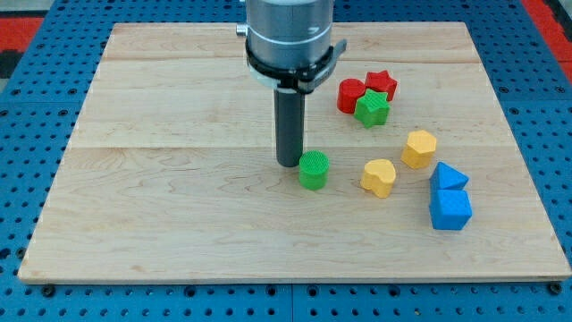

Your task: Move the green circle into the cube

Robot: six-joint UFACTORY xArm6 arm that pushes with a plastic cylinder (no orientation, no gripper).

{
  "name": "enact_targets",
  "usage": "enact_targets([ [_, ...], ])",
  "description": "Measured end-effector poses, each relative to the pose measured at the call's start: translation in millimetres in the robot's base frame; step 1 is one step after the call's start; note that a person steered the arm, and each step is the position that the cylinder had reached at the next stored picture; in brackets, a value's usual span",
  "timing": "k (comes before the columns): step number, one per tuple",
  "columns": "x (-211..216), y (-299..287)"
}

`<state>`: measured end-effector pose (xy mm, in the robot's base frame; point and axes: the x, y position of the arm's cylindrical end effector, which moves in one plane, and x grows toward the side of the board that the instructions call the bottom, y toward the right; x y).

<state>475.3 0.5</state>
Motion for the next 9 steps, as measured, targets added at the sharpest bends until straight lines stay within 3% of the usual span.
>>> enact_targets([
  [2,32.0,-1.1],
  [4,3.3,-68.5],
  [5,-25.3,-66.7],
  [7,-21.6,-0.2],
  [9,21.3,33.7],
])
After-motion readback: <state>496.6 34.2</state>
